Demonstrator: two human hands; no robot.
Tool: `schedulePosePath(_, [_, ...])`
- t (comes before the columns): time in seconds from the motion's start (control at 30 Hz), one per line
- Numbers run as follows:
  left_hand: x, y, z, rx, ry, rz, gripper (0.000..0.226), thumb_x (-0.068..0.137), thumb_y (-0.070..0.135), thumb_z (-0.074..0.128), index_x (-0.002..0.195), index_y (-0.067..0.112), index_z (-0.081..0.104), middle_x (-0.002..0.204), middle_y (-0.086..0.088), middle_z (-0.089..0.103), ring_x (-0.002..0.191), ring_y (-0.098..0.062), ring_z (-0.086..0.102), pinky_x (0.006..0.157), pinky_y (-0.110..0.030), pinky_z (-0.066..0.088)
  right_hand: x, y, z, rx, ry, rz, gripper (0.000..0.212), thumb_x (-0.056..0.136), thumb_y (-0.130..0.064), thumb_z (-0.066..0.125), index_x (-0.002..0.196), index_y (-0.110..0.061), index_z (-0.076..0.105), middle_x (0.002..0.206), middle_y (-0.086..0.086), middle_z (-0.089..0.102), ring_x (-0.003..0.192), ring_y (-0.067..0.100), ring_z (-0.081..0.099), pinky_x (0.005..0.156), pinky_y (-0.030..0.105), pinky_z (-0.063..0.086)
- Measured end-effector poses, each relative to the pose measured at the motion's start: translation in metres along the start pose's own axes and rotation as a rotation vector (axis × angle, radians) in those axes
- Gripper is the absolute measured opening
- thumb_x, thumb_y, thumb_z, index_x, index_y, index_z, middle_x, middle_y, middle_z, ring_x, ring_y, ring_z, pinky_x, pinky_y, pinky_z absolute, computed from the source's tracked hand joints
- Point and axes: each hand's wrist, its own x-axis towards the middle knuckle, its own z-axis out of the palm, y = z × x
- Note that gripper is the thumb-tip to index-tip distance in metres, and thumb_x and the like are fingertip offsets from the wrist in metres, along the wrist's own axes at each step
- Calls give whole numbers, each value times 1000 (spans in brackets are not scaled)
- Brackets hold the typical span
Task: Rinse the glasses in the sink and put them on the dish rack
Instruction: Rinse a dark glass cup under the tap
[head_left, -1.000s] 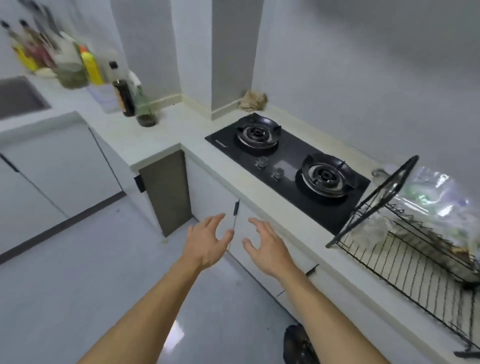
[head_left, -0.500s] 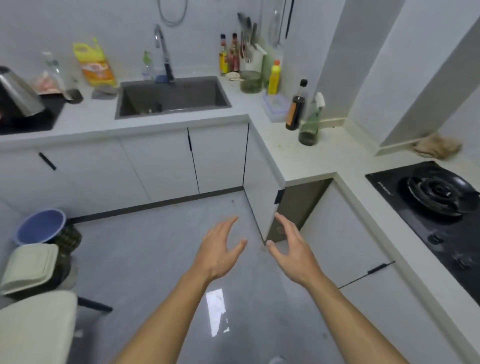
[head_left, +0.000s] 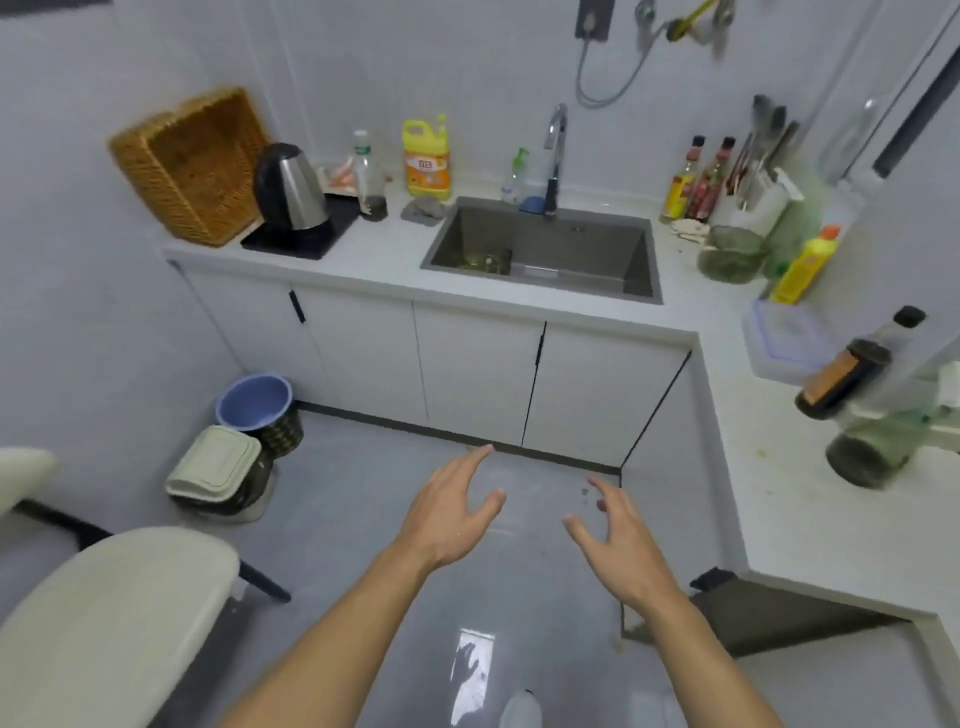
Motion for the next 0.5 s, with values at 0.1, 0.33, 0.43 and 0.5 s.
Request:
schedulePosePath(0.1, [43, 8, -8, -6, 37, -55, 65, 102, 53, 51, 161, 36, 30, 158, 7, 43, 148, -13, 38, 120, -32, 32, 55, -4, -21, -34, -62, -35, 68, 96, -59, 56, 155, -38, 30, 158, -13, 36, 142, 11, 42, 117, 39, 38])
schedulePosePath(0.33, [141, 11, -20, -37, 80, -93, 64, 103, 55, 51, 160, 35, 32, 160, 9, 42, 148, -13, 39, 122, -35, 33, 160, -9, -36, -52, -125, -50, 71, 95, -59, 57, 155, -35, 30, 158, -11, 34, 145, 13, 39, 117, 42, 39])
schedulePosePath(0.43, [196, 5, -22, -40, 74, -89, 64, 103, 55, 50, 160, 34, 31, 159, 7, 42, 148, -14, 39, 122, -37, 35, 211, -13, -37, -64, -138, -44, 71, 97, -54, 58, 157, -33, 28, 158, -10, 32, 143, 13, 41, 117, 36, 38])
schedulePosePath(0.5, [235, 2, -25, -45, 62, -82, 64, 103, 55, 50, 160, 34, 31, 159, 7, 42, 147, -15, 40, 121, -40, 36, 244, -18, -39, -60, -129, -32, 70, 98, -52, 58, 157, -33, 27, 158, -9, 31, 142, 13, 42, 116, 35, 38])
